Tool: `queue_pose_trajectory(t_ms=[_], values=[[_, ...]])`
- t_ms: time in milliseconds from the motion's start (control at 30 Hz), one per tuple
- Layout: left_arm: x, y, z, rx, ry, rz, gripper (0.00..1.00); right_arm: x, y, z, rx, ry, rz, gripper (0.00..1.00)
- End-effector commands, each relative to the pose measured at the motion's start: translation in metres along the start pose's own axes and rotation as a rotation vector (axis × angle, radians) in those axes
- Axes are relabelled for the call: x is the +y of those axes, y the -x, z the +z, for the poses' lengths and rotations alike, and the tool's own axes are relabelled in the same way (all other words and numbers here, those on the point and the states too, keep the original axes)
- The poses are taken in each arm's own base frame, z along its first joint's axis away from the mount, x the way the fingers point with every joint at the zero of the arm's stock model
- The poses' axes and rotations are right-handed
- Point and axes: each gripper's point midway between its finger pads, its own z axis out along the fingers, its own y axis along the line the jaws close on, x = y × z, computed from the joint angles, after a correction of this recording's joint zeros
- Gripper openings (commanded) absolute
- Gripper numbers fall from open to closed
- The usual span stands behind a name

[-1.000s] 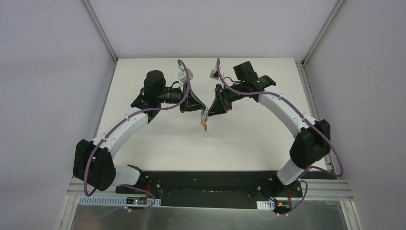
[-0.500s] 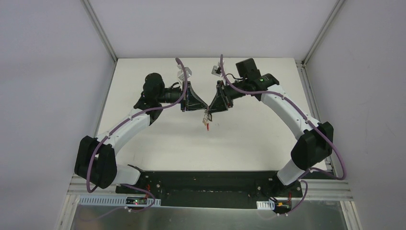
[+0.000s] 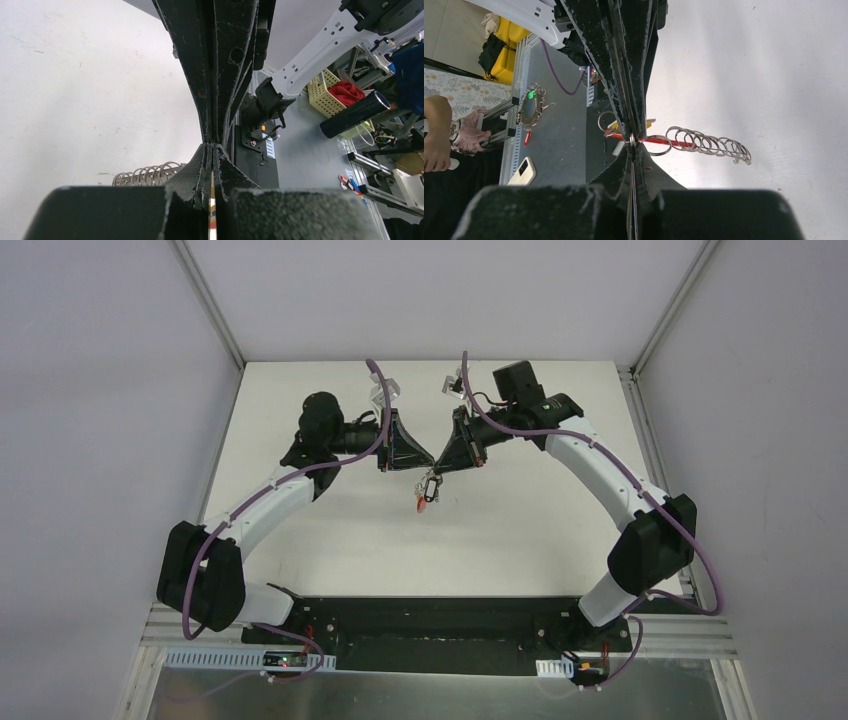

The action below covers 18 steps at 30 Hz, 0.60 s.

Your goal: Put the keys on the keyring

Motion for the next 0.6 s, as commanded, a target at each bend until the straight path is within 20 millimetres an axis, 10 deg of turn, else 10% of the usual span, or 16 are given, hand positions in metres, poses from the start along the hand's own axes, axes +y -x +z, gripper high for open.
queue_pose_trajectory(t_ms=[0, 167, 567], values=[[-0.005, 0.009, -0.002, -0.021, -0.030, 0.057, 0.00, 0.017, 0.014, -0.005, -0.037, 0.034, -0.069, 0.00], [-0.007, 0.012, -0.002, -0.018, -0.037, 0.082, 0.01, 0.010, 0.011, -0.007, -0.022, -0.021, -0.077, 0.00], [-0.001, -0.014, -0.023, 0.267, 0.071, 0.332, 0.40, 0.004, -0.005, 0.008, 0.079, -0.064, -0.077, 0.00]])
